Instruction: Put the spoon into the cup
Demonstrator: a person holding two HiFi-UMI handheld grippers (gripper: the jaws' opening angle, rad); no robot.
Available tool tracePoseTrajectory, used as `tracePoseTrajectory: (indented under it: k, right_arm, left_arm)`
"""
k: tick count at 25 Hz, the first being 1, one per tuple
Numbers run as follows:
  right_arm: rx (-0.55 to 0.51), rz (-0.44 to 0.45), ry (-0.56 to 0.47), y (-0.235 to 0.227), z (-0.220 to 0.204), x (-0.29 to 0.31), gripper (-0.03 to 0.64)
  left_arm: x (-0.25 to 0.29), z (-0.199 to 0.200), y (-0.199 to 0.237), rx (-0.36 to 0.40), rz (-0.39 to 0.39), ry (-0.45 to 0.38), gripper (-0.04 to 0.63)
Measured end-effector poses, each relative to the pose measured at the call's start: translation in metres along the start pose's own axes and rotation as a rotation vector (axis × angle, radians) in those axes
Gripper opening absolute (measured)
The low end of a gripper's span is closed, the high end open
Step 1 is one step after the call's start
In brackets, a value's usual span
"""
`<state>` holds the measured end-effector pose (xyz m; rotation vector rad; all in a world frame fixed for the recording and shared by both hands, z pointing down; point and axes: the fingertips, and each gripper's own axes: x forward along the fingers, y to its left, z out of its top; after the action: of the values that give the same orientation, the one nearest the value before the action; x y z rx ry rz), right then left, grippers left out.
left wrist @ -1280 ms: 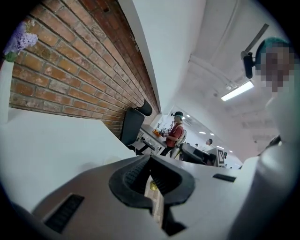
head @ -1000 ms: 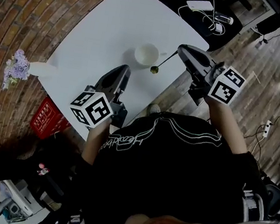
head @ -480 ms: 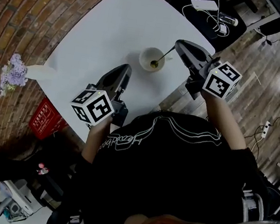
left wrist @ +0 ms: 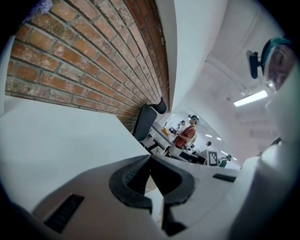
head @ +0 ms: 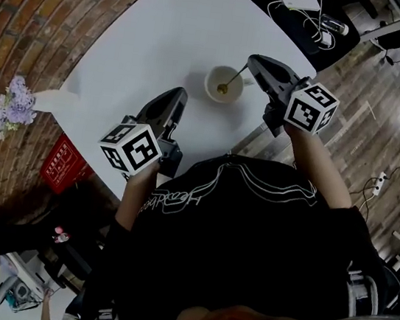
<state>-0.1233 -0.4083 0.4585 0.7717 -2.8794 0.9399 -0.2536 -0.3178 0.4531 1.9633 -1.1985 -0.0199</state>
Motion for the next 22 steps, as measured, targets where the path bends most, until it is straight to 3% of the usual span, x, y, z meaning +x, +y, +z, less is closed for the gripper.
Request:
tracePoseTrajectory:
  k: [22]
  right_arm:
    - [0.045,-0.023,0.073,-0.022,-0.051,0.021,-0.002]
  left_arm:
    - [0.005,-0.007,0.035,-0.046,0.037,0.017,0.005]
